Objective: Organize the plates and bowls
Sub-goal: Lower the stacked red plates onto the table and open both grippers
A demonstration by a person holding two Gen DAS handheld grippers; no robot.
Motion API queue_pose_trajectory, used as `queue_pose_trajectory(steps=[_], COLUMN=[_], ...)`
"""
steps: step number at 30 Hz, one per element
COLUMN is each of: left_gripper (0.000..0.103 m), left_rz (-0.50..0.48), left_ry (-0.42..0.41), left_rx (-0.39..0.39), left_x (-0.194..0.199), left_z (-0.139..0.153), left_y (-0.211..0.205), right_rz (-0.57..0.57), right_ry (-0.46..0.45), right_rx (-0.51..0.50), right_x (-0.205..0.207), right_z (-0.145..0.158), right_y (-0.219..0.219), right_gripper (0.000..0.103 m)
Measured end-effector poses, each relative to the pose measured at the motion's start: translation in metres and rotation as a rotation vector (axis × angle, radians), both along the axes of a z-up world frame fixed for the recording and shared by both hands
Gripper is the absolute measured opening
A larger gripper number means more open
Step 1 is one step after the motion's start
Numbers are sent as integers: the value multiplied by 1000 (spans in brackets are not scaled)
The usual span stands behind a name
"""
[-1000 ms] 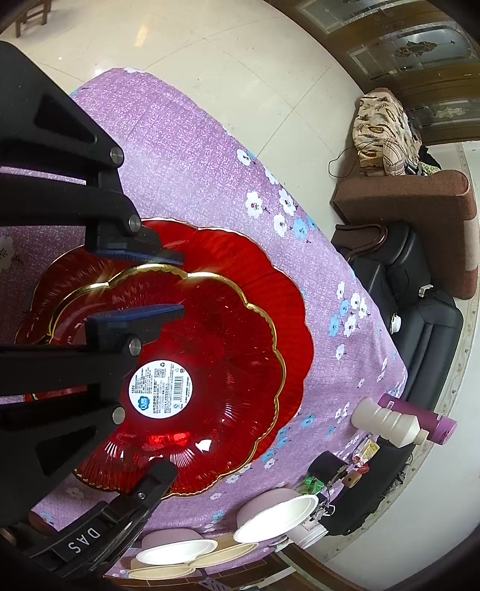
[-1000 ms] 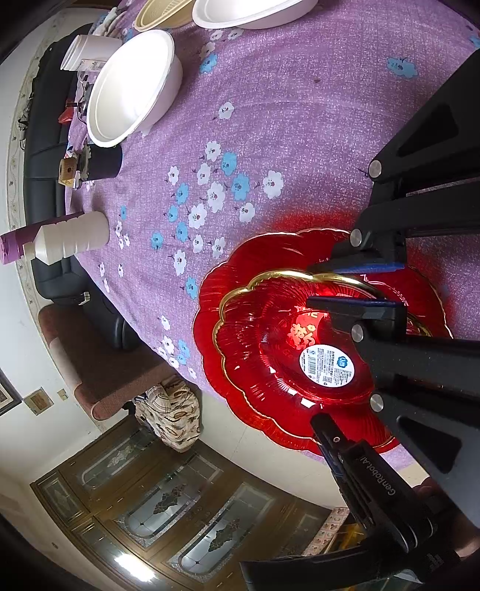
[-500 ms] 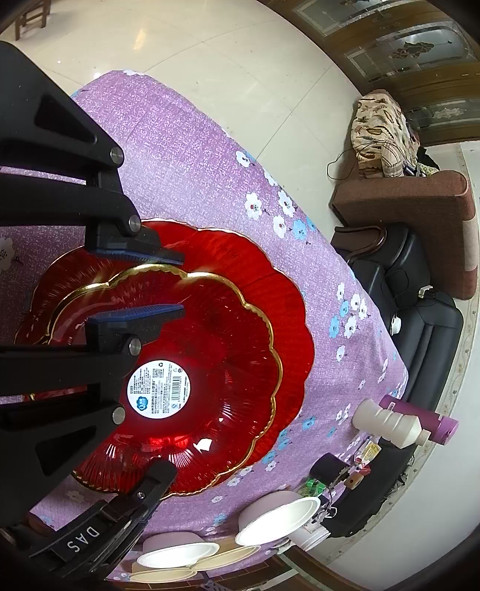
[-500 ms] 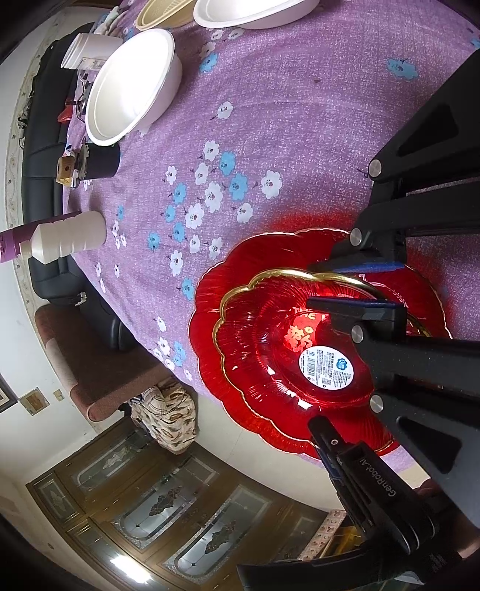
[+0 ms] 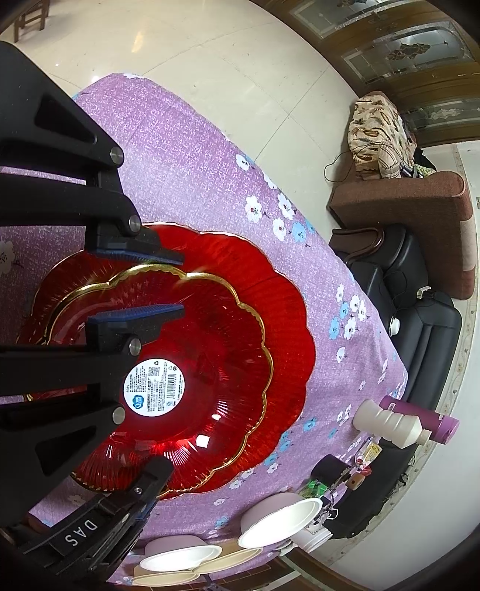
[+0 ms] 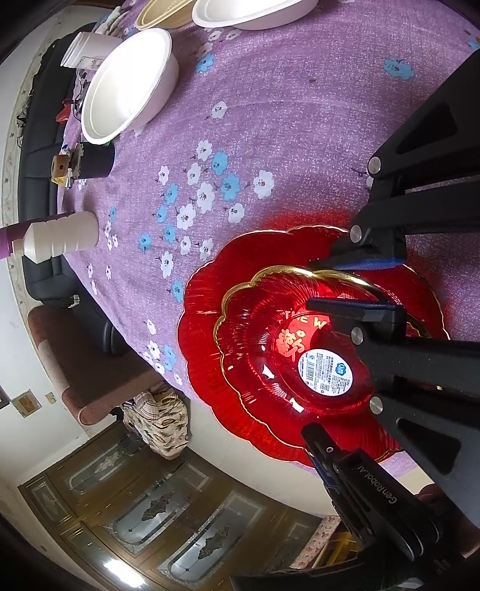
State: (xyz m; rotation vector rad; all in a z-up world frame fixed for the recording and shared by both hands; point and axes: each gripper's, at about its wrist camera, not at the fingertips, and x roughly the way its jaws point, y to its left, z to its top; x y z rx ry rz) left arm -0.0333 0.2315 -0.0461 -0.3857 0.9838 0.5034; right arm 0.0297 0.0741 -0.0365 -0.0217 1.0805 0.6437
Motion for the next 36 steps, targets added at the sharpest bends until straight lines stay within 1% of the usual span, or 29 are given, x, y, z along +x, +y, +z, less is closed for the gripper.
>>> queue_pose_trajectory(steps=[9, 36], left_gripper=[19, 19], left_rz=[0, 7], left_ry=[-3, -8], left_rx=[21, 68], left_x=[-2, -3], left_z=[2, 6], left_y=[-1, -4], right_rz=[3, 5], right_ry=[3, 8], right_rx=[-9, -20], right_x=[0, 0], right_z=[-1, -4], right_y=[2, 6], right_gripper=[15, 17])
